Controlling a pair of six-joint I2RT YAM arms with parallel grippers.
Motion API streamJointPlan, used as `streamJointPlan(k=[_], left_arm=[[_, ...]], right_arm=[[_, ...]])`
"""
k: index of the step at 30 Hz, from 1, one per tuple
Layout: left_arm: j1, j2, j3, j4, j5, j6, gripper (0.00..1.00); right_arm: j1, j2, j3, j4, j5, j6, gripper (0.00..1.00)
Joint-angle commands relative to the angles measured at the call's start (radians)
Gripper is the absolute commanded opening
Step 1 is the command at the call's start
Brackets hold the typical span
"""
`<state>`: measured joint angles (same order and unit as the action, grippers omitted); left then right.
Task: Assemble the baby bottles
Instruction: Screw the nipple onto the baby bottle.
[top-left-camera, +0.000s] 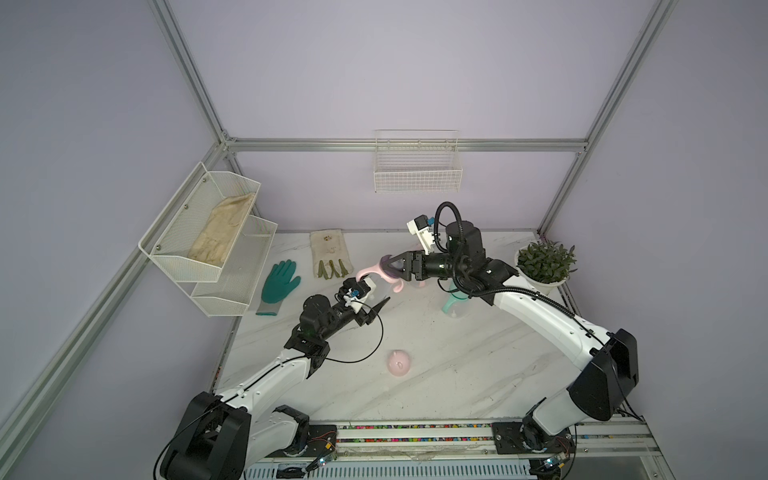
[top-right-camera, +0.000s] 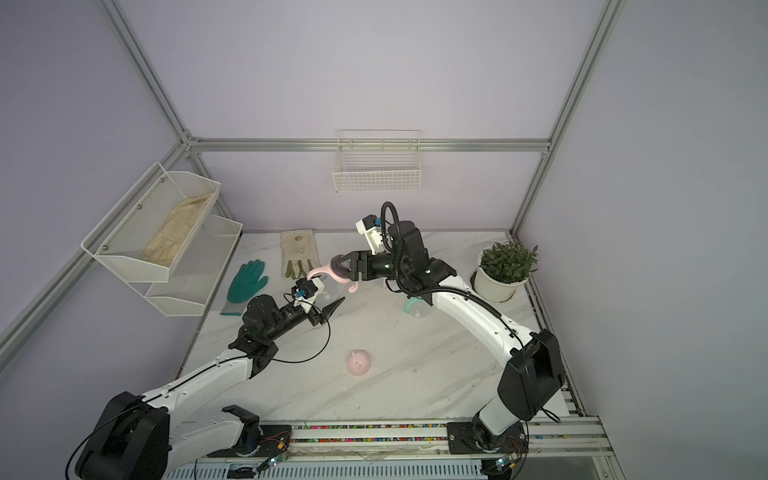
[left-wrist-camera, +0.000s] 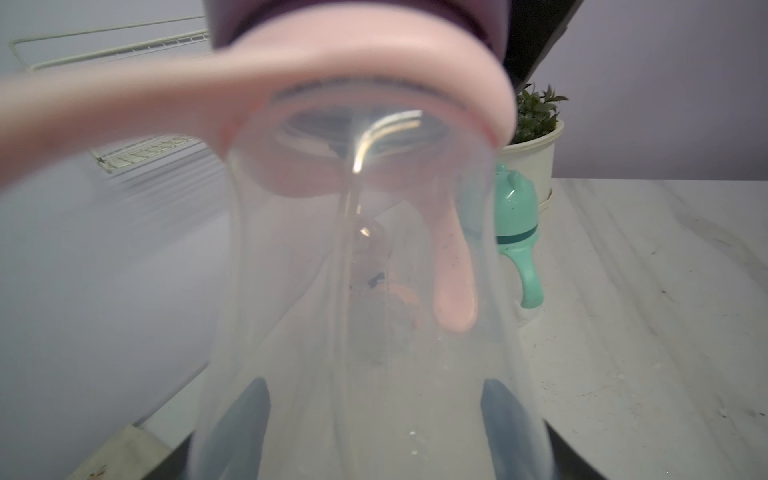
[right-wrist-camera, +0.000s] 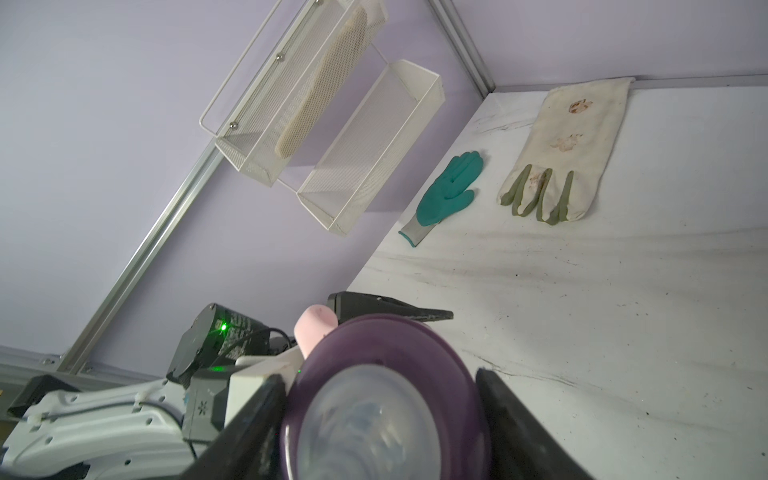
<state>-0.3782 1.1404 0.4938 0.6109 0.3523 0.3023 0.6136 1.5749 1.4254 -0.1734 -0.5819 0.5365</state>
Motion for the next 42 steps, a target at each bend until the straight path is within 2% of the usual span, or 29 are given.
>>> streamJointPlan(k=[1, 8, 13, 15, 19, 21, 23, 25, 29, 33, 35, 39, 42], left_arm=[[0.013, -0.031, 0.07, 0.147, -0.317, 0.067, 0.0], [0.002, -0.033, 0.041, 0.275, -0.456, 0.117, 0.0], [-0.007, -0.032, 0.046, 0.282, -0.515, 0.117, 0.0], [-0.008, -0.03, 0.046, 0.282, -0.527, 0.117, 0.0], [-0.01, -0.03, 0.041, 0.264, -0.501, 0.109, 0.0], [-0.01, -0.038, 0.042, 0.223, -0.471, 0.091, 0.0], [-0.01, -0.059, 0.051, 0.152, -0.444, 0.05, 0.0], [-0.01, -0.079, 0.061, 0.083, -0.44, -0.014, 0.0], [-0.008, -0.125, 0.072, -0.058, -0.297, -0.058, 0.0], [-0.007, -0.156, 0.068, -0.116, -0.141, -0.099, 0.0], [-0.008, -0.168, 0.077, -0.163, -0.01, -0.103, 0.0], [-0.008, -0.176, 0.122, -0.295, 0.334, -0.094, 0.0], [-0.008, -0.184, 0.134, -0.313, 0.494, -0.115, 0.0]], right_arm=[[0.009, 0.023, -0.051, 0.028, 0.072, 0.11, 0.31], [0.049, 0.057, -0.121, 0.229, 0.151, 0.293, 0.3], [0.084, 0.077, -0.122, 0.268, 0.226, 0.342, 0.34], [0.086, 0.071, -0.121, 0.264, 0.245, 0.342, 0.39], [0.087, 0.052, -0.105, 0.201, 0.275, 0.275, 0.45], [0.087, 0.035, -0.085, 0.15, 0.268, 0.194, 0.55], [0.087, 0.012, -0.028, 0.02, 0.262, 0.05, 0.71], [0.087, -0.025, 0.015, -0.104, 0.278, -0.075, 0.79], [0.086, -0.138, 0.049, -0.257, 0.31, -0.266, 0.94], [0.084, -0.181, 0.111, -0.42, 0.314, -0.375, 0.97], [0.084, -0.199, 0.119, -0.444, 0.298, -0.416, 0.97], [0.084, -0.232, 0.152, -0.502, 0.176, -0.521, 0.97], [0.084, -0.217, 0.218, -0.61, 0.166, -0.571, 0.97]])
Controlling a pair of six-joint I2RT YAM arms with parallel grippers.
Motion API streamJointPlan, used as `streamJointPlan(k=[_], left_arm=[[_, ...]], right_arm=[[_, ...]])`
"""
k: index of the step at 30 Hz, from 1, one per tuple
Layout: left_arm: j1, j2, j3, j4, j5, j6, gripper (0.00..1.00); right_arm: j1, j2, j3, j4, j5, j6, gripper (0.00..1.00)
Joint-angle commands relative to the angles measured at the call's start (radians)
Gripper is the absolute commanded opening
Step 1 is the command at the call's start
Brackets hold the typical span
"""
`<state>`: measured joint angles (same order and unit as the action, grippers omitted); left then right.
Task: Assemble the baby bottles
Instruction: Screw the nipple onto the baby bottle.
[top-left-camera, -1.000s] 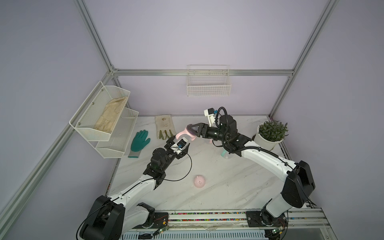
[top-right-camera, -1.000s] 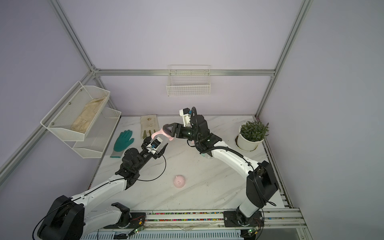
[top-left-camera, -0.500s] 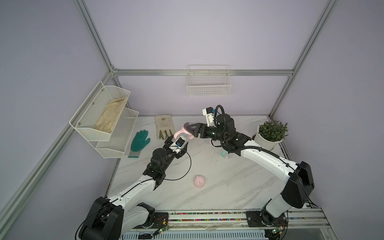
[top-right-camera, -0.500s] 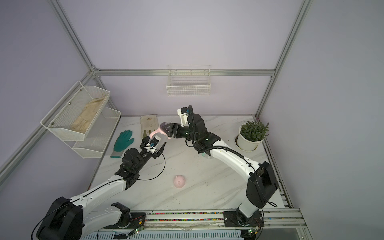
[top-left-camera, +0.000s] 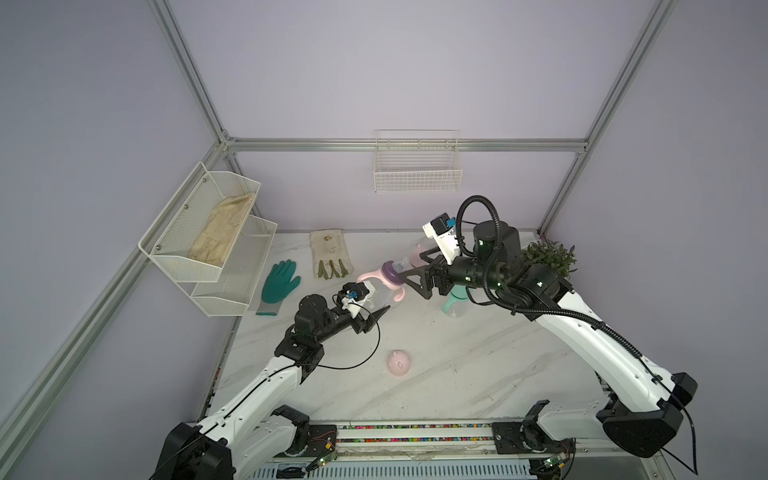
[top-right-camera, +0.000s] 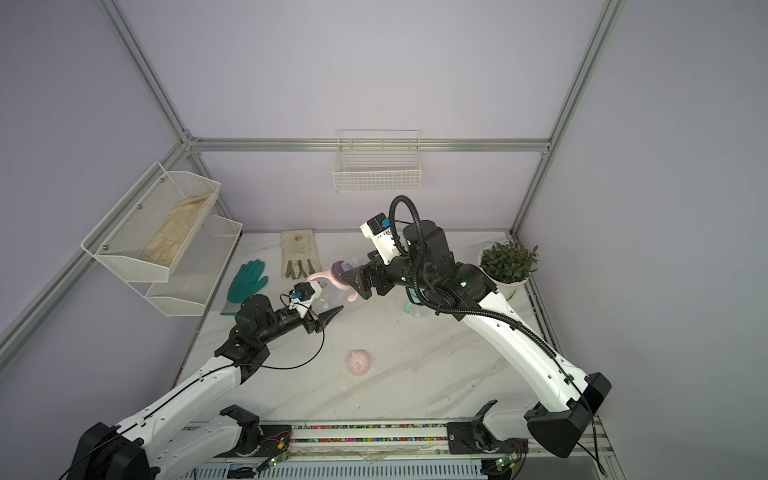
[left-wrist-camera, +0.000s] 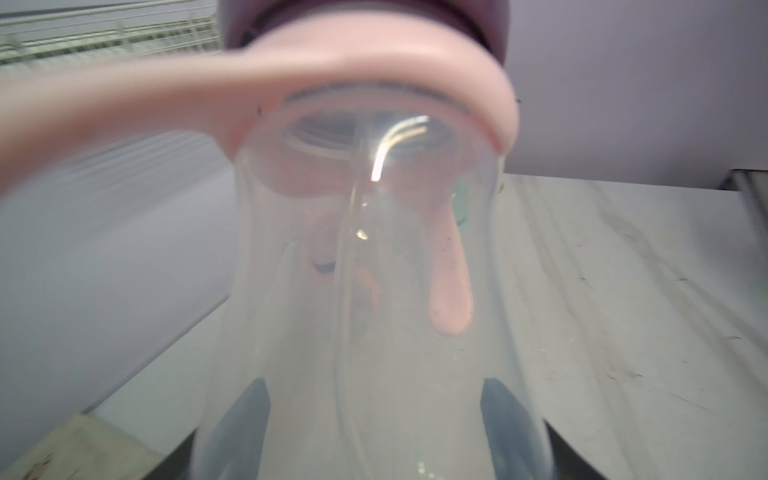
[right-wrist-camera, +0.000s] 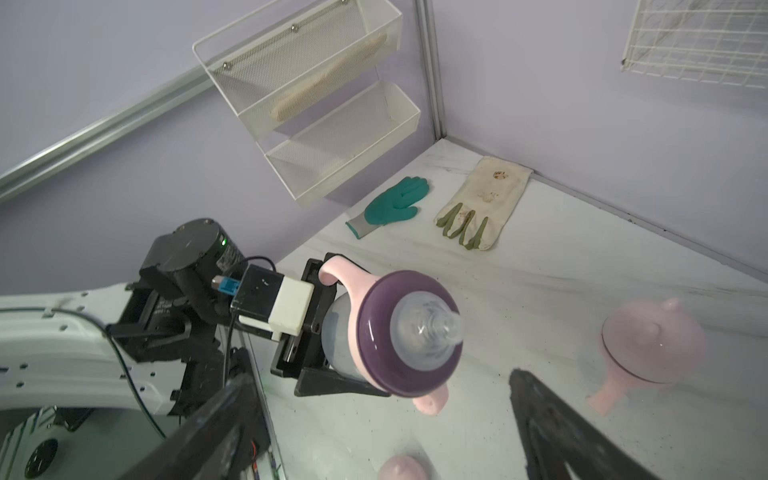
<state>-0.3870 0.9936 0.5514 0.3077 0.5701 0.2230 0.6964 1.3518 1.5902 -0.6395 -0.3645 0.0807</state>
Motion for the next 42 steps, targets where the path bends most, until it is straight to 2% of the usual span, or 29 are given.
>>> streamJointPlan(k=[1, 7, 12, 15, 25, 35, 42], left_arm=[[0.0, -0.04, 0.077, -0.008, 0.316, -0.041, 0.0], [-0.001, -0.028, 0.093, -0.009, 0.479, -0.06, 0.0], [-0.001, -0.001, 0.101, -0.011, 0.498, -0.06, 0.0], [-0.001, 0.004, 0.101, -0.013, 0.501, -0.058, 0.0], [-0.001, 0.017, 0.109, -0.048, 0.475, -0.032, 0.0], [-0.002, 0.029, 0.126, -0.091, 0.463, -0.011, 0.0], [-0.003, 0.03, 0.137, -0.128, 0.45, 0.013, 0.0]], right_arm=[[0.001, 0.013, 0.076, -0.188, -0.061, -0.134, 0.97], [0.002, 0.049, 0.2, -0.366, -0.06, -0.161, 0.97], [0.001, 0.103, 0.259, -0.497, -0.203, -0.189, 0.95], [0.002, 0.147, 0.281, -0.589, -0.228, -0.217, 0.94], [0.007, 0.154, 0.276, -0.597, -0.275, -0.219, 0.94], [0.032, 0.194, 0.286, -0.59, -0.212, -0.22, 0.93], [0.041, 0.219, 0.301, -0.581, -0.172, -0.21, 0.86]])
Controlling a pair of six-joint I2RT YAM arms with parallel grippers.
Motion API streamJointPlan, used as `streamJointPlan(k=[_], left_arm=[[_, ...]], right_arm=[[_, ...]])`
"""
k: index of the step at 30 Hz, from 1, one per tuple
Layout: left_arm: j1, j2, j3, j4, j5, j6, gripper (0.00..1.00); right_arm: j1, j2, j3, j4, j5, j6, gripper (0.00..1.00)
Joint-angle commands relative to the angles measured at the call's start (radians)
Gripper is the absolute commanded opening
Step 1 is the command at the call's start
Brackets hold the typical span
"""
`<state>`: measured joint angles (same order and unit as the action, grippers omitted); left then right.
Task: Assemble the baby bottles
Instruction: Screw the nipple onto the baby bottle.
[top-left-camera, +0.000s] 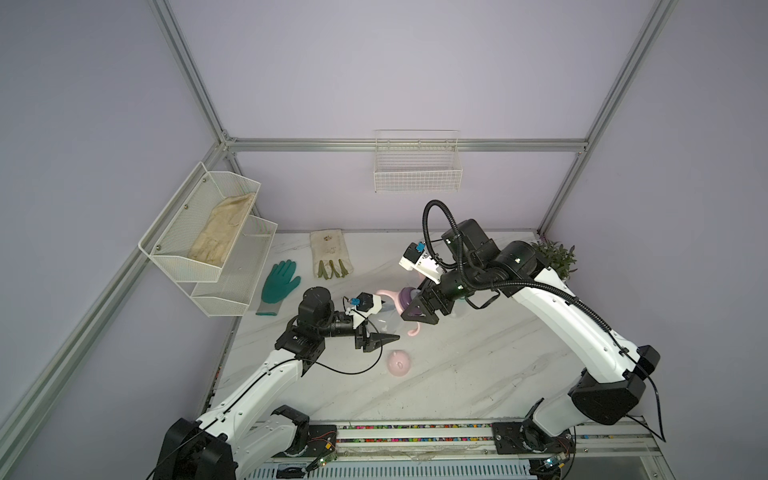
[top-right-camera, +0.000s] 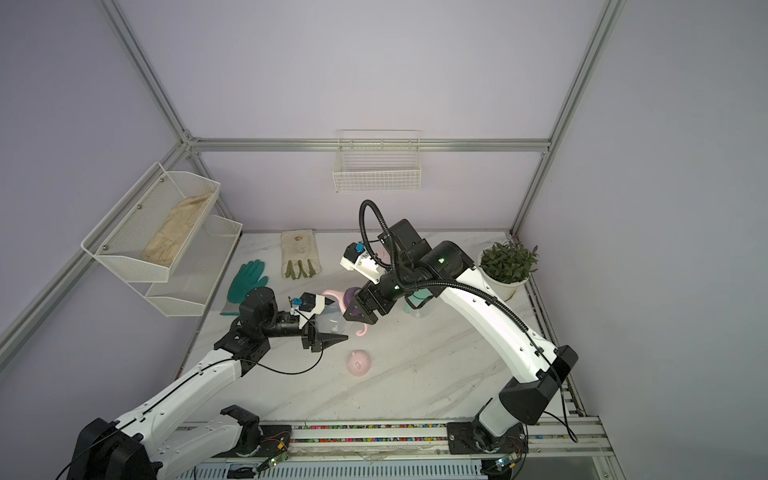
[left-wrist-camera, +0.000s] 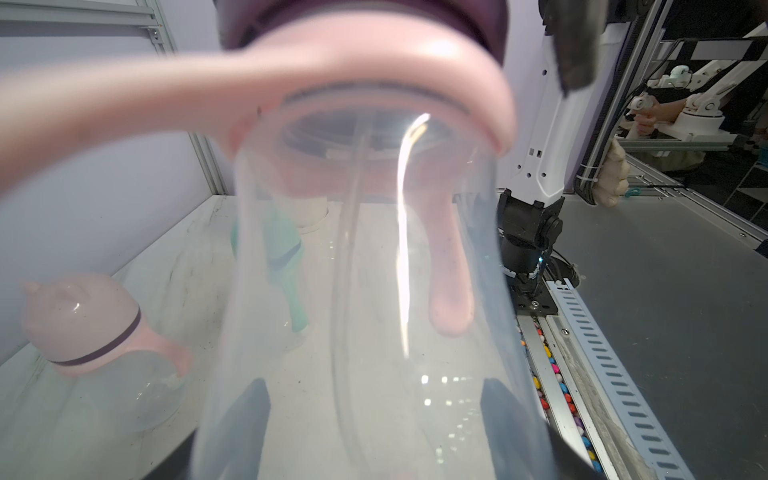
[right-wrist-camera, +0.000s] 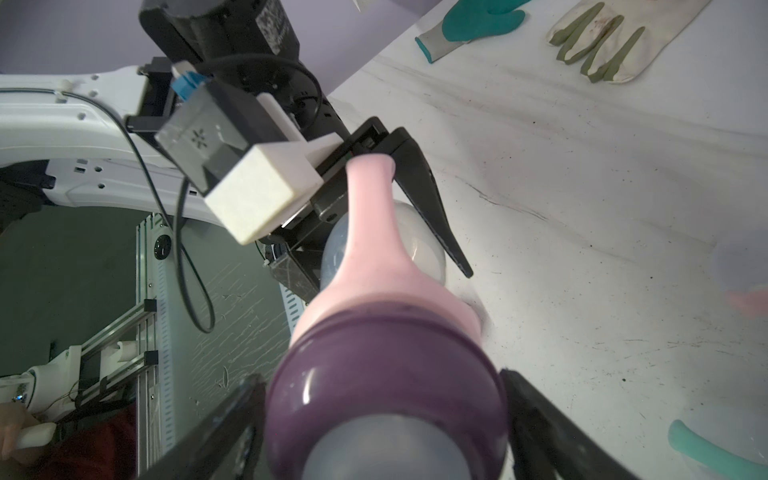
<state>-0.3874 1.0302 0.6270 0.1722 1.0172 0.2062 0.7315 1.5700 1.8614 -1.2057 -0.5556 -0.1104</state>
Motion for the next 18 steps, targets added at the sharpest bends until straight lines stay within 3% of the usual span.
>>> streamJointPlan(k=[1, 18], left_arm=[[-0.002, -0.006, 0.062, 0.004, 0.001, 0.033, 0.0], [-0.002, 0.001, 0.069, -0.05, -0.018, 0.073, 0.0]], right_arm=[[0.007, -0.002, 0.029, -0.012, 0.023, -0.018, 0.85], [0.007, -0.024, 0.026, -0.01, 0.055, -0.013, 0.87]])
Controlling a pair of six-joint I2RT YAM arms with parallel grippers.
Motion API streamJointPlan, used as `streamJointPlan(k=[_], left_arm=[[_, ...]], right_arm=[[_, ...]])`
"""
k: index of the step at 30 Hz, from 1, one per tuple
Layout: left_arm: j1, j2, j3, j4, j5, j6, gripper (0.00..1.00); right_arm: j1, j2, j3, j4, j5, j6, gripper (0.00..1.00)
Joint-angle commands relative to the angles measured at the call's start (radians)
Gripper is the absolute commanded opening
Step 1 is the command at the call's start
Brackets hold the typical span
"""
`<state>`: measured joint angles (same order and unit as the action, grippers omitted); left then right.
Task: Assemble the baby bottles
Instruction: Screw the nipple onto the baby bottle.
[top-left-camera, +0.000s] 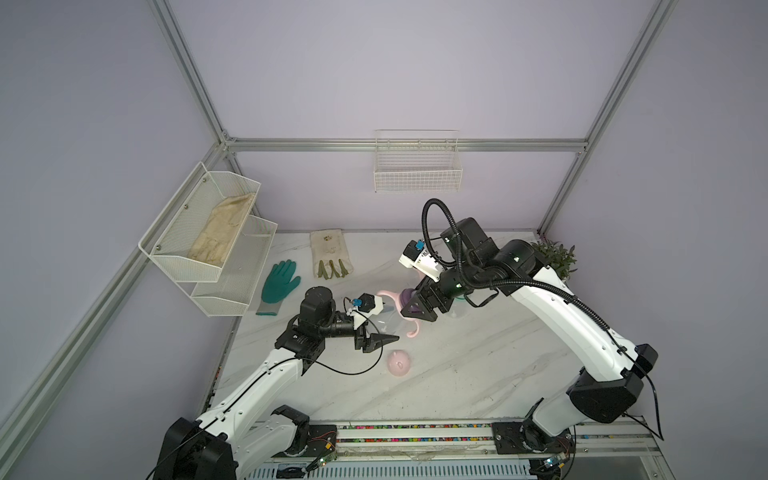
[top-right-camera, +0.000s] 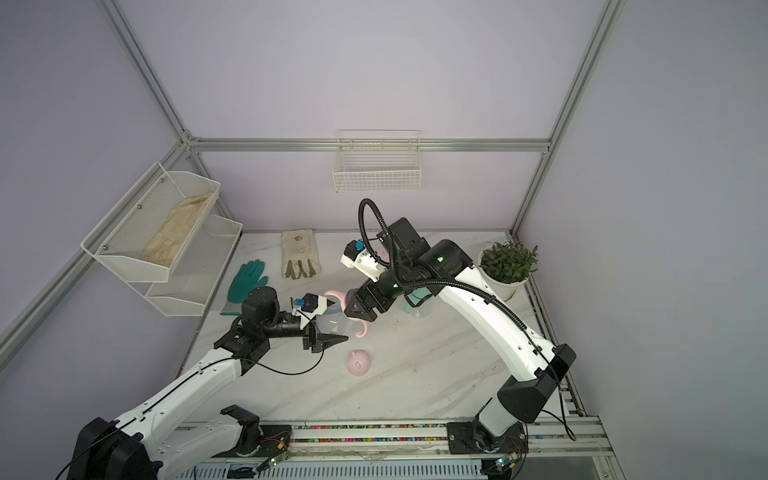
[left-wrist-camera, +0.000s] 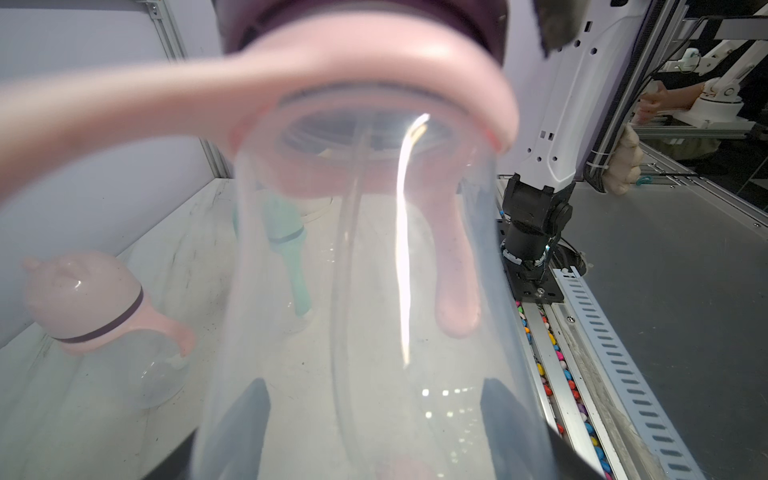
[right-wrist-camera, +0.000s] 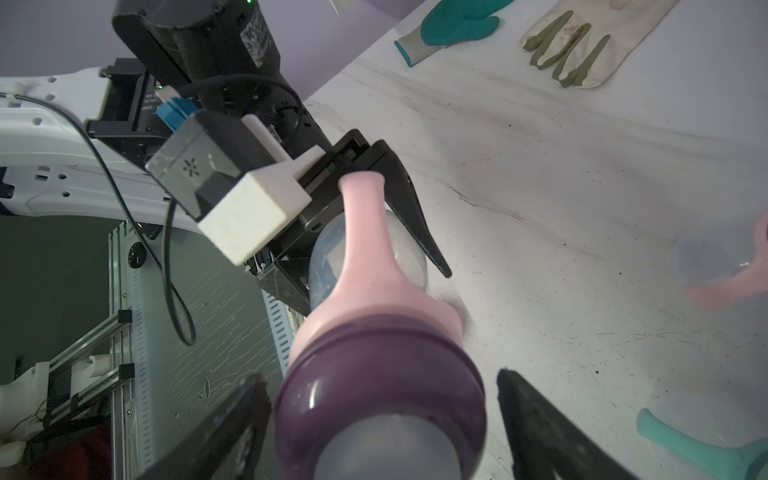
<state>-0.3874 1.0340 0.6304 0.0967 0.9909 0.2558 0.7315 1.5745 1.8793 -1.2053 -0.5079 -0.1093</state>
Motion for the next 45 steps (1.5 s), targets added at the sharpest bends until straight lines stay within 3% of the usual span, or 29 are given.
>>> streamJointPlan(k=[1, 11, 15, 18, 25, 32, 36, 45], left_arm=[[-0.002, -0.005, 0.066, 0.026, 0.007, 0.022, 0.0], [-0.002, -0.015, 0.072, 0.025, 0.003, 0.032, 0.0], [-0.002, -0.026, 0.074, 0.024, 0.005, 0.039, 0.0], [-0.002, -0.031, 0.074, 0.023, 0.006, 0.039, 0.0], [-0.001, -0.032, 0.074, 0.024, 0.007, 0.036, 0.0], [-0.002, -0.026, 0.07, 0.024, -0.012, 0.041, 0.0], [-0.002, -0.011, 0.071, 0.044, -0.108, 0.075, 0.0], [-0.044, 0.025, 0.007, 0.28, -0.613, 0.22, 0.0]], right_arm=[[0.006, -0.033, 0.002, -0.011, 0.008, -0.014, 0.86], [0.005, -0.051, -0.053, 0.01, -0.029, -0.009, 0.73], [0.006, -0.063, -0.091, 0.034, -0.043, -0.006, 0.74], [0.007, -0.064, -0.098, 0.038, -0.047, -0.006, 0.81], [0.006, -0.061, -0.085, 0.051, -0.048, -0.009, 0.8], [0.006, -0.07, -0.079, 0.073, -0.033, -0.002, 0.67], [-0.002, -0.065, -0.092, 0.103, -0.024, 0.016, 0.56], [-0.066, -0.013, -0.172, 0.277, -0.124, 0.116, 0.42]])
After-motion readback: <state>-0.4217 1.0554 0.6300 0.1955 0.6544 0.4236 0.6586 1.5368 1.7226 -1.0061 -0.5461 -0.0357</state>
